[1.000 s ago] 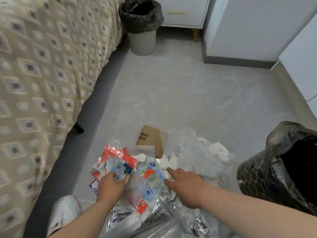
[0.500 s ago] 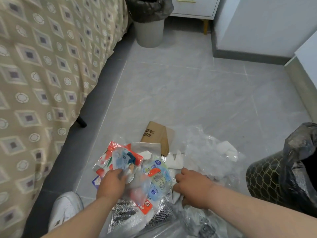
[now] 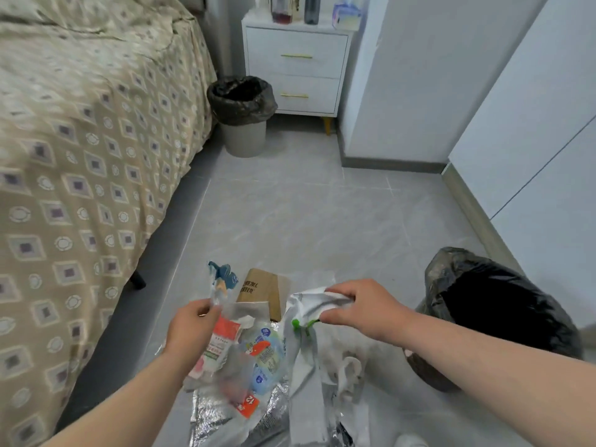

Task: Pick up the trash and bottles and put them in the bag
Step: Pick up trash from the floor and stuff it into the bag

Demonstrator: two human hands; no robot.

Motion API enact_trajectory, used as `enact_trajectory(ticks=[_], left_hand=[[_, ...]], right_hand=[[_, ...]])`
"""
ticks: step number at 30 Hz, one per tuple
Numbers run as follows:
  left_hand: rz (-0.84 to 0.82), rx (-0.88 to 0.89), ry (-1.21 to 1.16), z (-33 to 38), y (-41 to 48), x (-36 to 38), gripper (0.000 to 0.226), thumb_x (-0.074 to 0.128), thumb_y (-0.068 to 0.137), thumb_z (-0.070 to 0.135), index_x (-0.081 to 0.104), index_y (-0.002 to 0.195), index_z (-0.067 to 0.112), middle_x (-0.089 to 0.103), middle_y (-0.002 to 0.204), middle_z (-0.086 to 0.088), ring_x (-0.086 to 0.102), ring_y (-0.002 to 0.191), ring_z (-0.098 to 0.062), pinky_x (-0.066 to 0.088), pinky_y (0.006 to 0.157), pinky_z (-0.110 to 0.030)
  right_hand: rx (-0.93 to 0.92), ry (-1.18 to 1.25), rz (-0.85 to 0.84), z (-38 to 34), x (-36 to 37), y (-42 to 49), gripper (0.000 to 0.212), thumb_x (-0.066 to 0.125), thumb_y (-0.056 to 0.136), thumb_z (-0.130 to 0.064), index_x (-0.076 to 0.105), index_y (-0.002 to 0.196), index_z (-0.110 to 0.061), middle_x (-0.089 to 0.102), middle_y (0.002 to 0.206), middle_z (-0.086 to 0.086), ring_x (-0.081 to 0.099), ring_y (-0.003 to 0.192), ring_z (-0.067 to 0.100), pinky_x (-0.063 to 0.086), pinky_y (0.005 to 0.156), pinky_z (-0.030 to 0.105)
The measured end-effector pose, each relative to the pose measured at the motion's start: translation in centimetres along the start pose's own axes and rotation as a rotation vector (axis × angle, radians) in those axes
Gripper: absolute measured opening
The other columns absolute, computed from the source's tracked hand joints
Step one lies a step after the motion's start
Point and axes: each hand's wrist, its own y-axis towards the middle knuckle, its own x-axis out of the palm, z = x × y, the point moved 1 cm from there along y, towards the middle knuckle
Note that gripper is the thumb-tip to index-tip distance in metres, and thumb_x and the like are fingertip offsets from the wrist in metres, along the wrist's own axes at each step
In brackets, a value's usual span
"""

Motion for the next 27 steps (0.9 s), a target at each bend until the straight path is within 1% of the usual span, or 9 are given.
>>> enact_trajectory(ticks=[4,7,11,15,16,19,20,24,27], left_hand=[[-0.018,0.08,-0.134,6.0,-2.6,0.4,0.021,0.055,0.093,0.022,0.067,0.077,0.014,0.065,0.07,-0.007,0.055,0.064,-0.027,0.044,0.058,-0.033],[-0.041,0.13,-0.182,10.0,-4.0,1.5,0.021,0.056,0.092,0.024,0.065,0.075,0.016,0.066,0.078,-0.01,0.061,0.076,-0.032,0.053,0.073,-0.044],[-0.113,0.231,-0.196,16.3,-6.6,5.6,0.02,0.062,0.089,0.021,0.064,0.073,0.008,0.05,0.062,-0.006,0.048,0.063,-0.02,0.044,0.065,-0.036],[-0.269,0.359,-0.196,21.2,-10.6,10.1,0.019,0.063,0.089,0.023,0.069,0.073,0.014,0.051,0.06,-0.001,0.043,0.057,-0.016,0.036,0.058,-0.028],[-0.32,0.407,-0.18,22.0,-11.6,11.3,0.022,0.062,0.089,0.024,0.068,0.072,0.012,0.047,0.057,0.002,0.038,0.054,-0.013,0.032,0.054,-0.027],[-0.459,0.506,-0.118,24.8,-14.3,17.0,0.035,0.061,0.088,0.026,0.056,0.055,0.018,0.038,0.045,0.009,0.029,0.042,-0.004,0.025,0.046,-0.018],[-0.492,0.536,-0.074,25.3,-14.7,19.1,0.038,0.061,0.088,0.026,0.052,0.051,0.02,0.037,0.044,0.009,0.029,0.042,-0.004,0.025,0.046,-0.018],[-0.534,0.582,0.16,25.9,-15.1,26.9,0.043,0.06,0.086,0.031,0.037,0.052,0.019,0.035,0.049,0.006,0.032,0.047,-0.006,0.027,0.052,-0.025],[-0.566,0.626,0.319,25.9,-15.2,30.8,0.031,0.056,0.088,0.039,0.05,0.063,0.023,0.052,0.066,0.005,0.05,0.063,-0.01,0.042,0.063,-0.027]], right_hand=[[0.081,0.25,0.217,-0.5,-5.4,-4.9,0.018,0.077,0.077,-0.025,0.075,0.095,-0.026,0.073,0.078,-0.014,0.065,0.069,-0.004,0.047,0.061,0.011],[0.092,0.365,0.382,-0.1,-10.2,-9.7,0.011,0.076,0.079,-0.026,0.075,0.089,-0.024,0.066,0.063,-0.016,0.056,0.052,-0.005,0.043,0.055,0.012],[0.126,0.561,0.64,3.2,-18.2,-17.5,0.013,0.076,0.077,-0.029,0.073,0.082,-0.018,0.052,0.059,-0.008,0.044,0.057,0.01,0.039,0.059,0.026],[0.094,0.795,0.842,7.2,-23.8,-22.3,0.017,0.078,0.069,-0.028,0.068,0.073,-0.015,0.048,0.063,0.0,0.037,0.052,0.011,0.037,0.049,0.022],[0.082,0.861,0.877,8.1,-24.5,-23.4,0.022,0.082,0.064,-0.03,0.069,0.075,-0.016,0.051,0.065,-0.001,0.039,0.052,0.011,0.038,0.046,0.02],[0.054,0.949,1.0,12.0,-26.6,-25.9,0.072,0.095,0.027,-0.048,0.073,0.089,-0.016,0.06,0.081,-0.001,0.044,0.061,0.013,0.042,0.043,0.019],[0.056,0.96,1.021,13.2,-26.9,-26.4,0.079,0.094,0.021,-0.051,0.074,0.089,-0.017,0.062,0.084,-0.001,0.046,0.063,0.013,0.042,0.043,0.018],[0.097,0.954,1.06,16.2,-27.4,-27.0,0.08,0.091,0.013,-0.058,0.077,0.081,-0.019,0.065,0.08,-0.002,0.046,0.062,0.012,0.043,0.043,0.018],[0.12,0.922,1.106,17.5,-27.4,-27.0,0.081,0.089,0.016,-0.062,0.076,0.083,-0.018,0.061,0.079,0.0,0.045,0.061,0.011,0.04,0.048,0.021]])
